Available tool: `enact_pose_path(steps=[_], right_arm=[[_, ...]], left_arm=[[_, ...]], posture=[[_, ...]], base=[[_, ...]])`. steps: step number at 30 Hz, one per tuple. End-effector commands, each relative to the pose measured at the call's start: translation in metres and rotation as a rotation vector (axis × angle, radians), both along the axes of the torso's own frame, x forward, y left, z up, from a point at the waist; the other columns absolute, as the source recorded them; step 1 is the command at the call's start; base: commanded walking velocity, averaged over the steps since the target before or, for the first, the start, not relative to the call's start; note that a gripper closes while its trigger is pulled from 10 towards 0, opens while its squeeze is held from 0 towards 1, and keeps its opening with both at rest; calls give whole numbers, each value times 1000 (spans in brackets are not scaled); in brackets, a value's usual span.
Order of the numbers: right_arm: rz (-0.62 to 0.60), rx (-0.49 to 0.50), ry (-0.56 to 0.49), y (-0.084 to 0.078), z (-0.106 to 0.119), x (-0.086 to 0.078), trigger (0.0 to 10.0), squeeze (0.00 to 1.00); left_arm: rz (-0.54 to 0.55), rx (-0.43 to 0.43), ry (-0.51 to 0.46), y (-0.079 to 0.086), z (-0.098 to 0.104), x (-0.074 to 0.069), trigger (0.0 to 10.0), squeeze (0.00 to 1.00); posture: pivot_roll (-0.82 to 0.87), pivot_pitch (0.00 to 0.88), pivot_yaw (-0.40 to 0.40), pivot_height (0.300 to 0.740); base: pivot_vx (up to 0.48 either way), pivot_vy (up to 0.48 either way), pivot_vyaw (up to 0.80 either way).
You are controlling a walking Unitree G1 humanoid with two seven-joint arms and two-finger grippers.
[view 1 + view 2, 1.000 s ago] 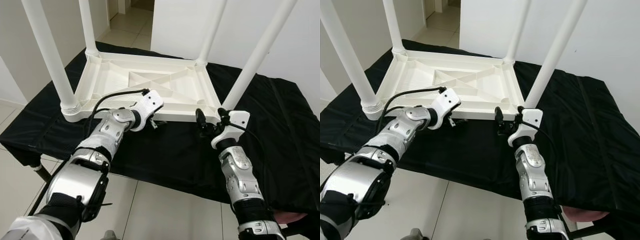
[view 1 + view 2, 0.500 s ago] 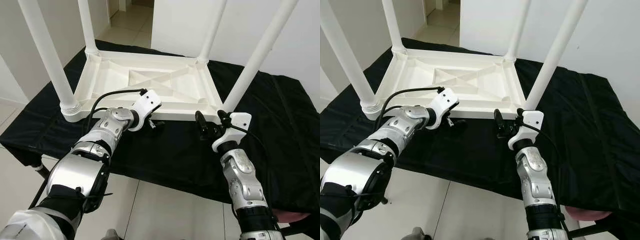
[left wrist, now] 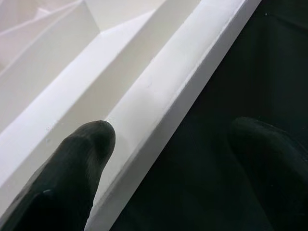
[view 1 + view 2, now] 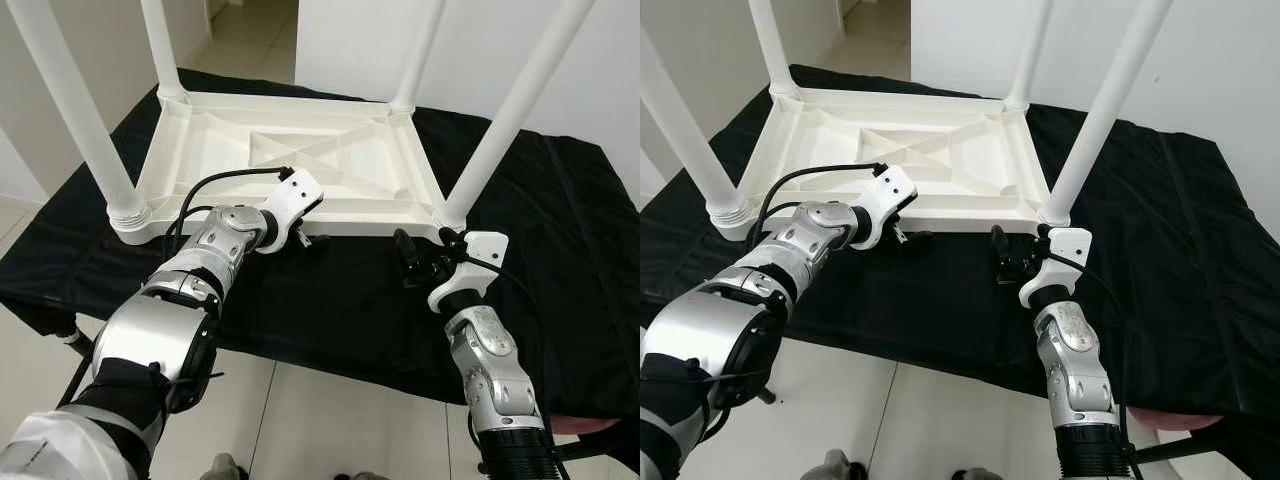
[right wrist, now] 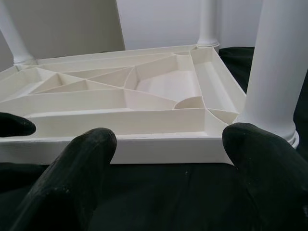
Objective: Building children table
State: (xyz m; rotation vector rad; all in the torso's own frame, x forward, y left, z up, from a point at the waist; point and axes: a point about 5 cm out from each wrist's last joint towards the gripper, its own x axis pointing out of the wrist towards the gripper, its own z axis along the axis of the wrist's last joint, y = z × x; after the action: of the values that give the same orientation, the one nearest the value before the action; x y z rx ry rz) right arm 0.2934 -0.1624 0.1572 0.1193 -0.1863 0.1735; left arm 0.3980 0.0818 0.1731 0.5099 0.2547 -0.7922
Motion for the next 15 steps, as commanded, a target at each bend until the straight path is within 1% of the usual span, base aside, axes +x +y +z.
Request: enact_pose_path(steps=[1, 4, 6, 7, 8, 11, 15], right_arm=[[2, -2, 22, 0, -3, -2, 10000, 0], [5, -10, 28, 0, -2, -3, 10000, 0], [5, -10, 28, 0, -2, -3, 10000, 0], [5, -12, 30, -1, -1, -3, 10000, 0], [5, -12, 30, -1, -1, -3, 10000, 0], [-1, -22, 37, -4, -2, -2, 10000, 0], [-3, -26, 41, -5, -2, -1, 10000, 0]], left_arm=[[468, 32, -251, 21, 6, 13, 10000, 0], [436, 83, -204, 21, -6, 10, 10000, 0], [436, 83, -204, 21, -6, 10, 10000, 0], [428, 102, -190, 22, -10, 9, 10000, 0], [428, 102, -190, 22, -10, 9, 10000, 0], [385, 138, -142, 22, -21, 5, 10000, 0], [359, 139, -127, 21, -23, 3, 10000, 0]], posture=[[-168, 111, -40, 740], [-167, 115, -41, 740], [-167, 115, -41, 740], [-165, 118, -41, 740], [-165, 118, -41, 740], [-160, 121, -40, 740], [-153, 125, -41, 740]], base=[[0, 0, 0], [0, 0, 0], [0, 0, 0], [0, 0, 0], [0, 0, 0], [0, 0, 0], [0, 0, 0]])
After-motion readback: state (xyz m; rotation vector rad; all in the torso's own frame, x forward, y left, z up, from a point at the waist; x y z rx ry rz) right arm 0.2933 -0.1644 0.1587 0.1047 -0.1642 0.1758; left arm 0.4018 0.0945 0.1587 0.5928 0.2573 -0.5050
